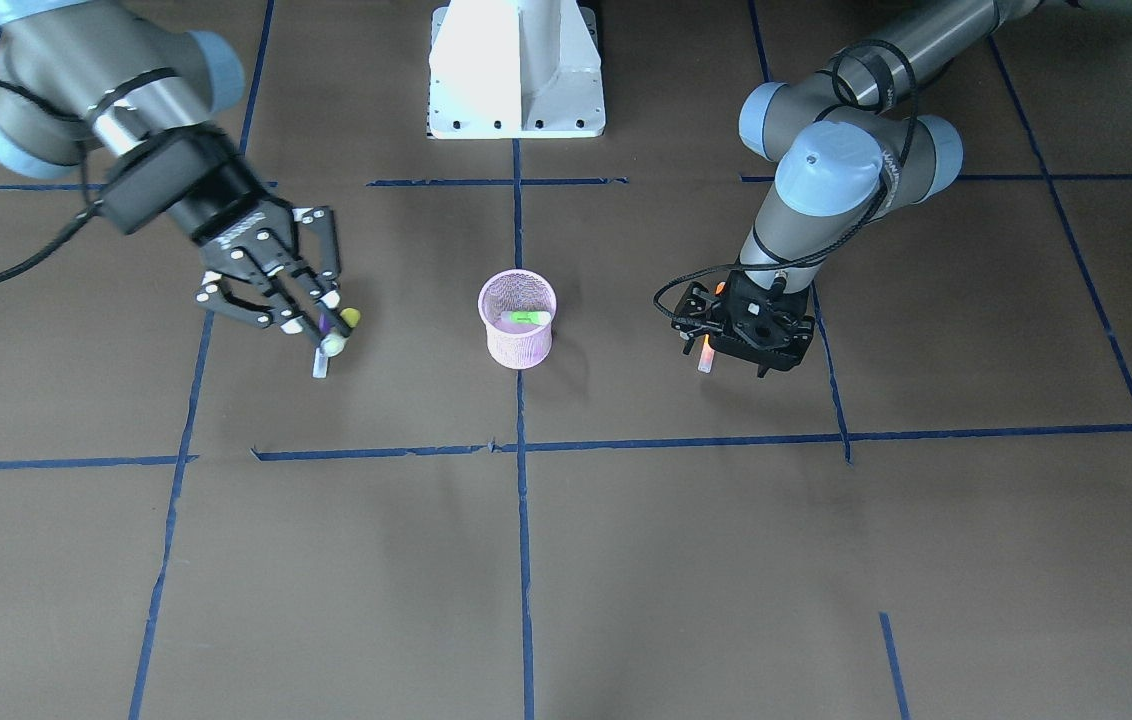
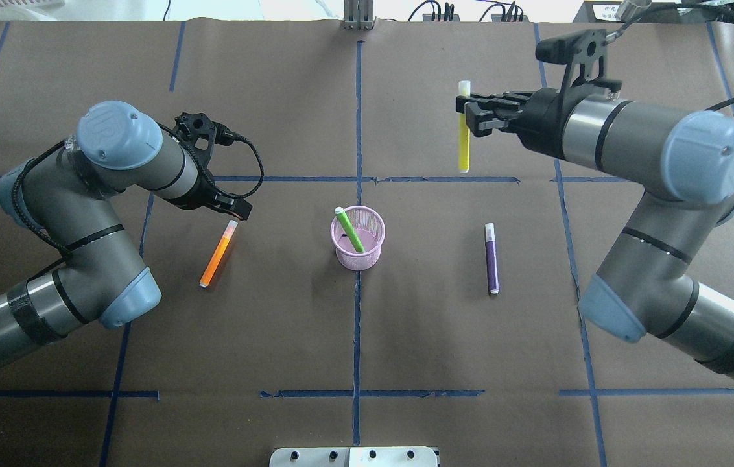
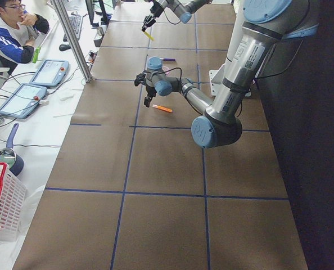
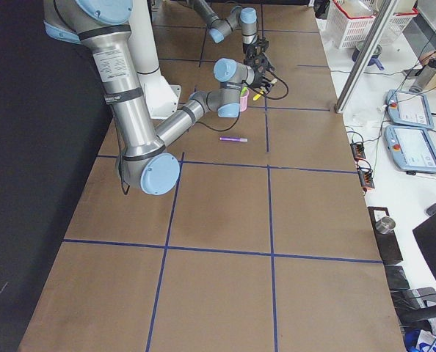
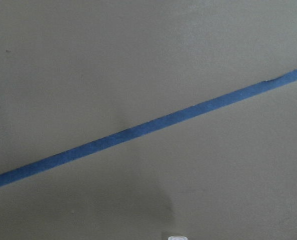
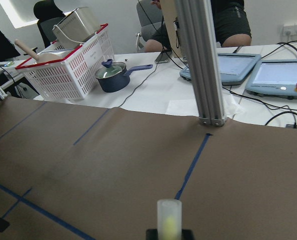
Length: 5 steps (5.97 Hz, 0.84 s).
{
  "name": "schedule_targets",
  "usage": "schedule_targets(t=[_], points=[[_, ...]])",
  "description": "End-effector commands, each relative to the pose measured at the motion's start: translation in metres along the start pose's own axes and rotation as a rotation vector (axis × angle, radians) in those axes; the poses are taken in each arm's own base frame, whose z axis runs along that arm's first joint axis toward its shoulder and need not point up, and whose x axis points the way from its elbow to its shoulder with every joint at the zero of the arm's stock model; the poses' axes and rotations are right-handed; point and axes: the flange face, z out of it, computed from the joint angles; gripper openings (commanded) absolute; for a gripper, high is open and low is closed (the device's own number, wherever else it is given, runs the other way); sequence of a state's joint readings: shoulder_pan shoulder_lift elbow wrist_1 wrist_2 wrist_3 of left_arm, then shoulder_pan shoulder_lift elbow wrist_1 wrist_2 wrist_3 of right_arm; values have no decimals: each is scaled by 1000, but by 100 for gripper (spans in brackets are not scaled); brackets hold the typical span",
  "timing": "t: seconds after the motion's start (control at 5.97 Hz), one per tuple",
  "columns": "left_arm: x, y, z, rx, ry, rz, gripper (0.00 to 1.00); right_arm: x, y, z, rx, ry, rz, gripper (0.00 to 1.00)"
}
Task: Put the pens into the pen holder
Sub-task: 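Carry the yellow marker toward the cup with the right gripper while left lowers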
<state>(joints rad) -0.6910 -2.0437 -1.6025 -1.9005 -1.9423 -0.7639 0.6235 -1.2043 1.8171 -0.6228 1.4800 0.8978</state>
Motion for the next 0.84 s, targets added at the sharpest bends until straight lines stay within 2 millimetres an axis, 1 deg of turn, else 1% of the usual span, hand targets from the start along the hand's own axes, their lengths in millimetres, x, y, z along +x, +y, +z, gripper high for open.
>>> schedule_targets(t=[0.0, 0.17, 0.33, 0.5, 0.67], points=[[1, 0, 1, 1, 1, 0, 100, -109, 52, 26, 85, 66, -11, 0], [2, 1, 0, 1, 2, 2, 100, -120, 46, 31, 77, 81, -21, 0], [3, 0, 0, 3, 2, -1, 100, -127, 43, 39, 82, 79, -16, 0], [3, 1, 0, 3, 2, -1, 100, -123, 56, 58, 60, 105, -30, 0], [3, 1, 0, 3, 2, -1, 100, -126, 60, 59, 51, 104, -38, 0]])
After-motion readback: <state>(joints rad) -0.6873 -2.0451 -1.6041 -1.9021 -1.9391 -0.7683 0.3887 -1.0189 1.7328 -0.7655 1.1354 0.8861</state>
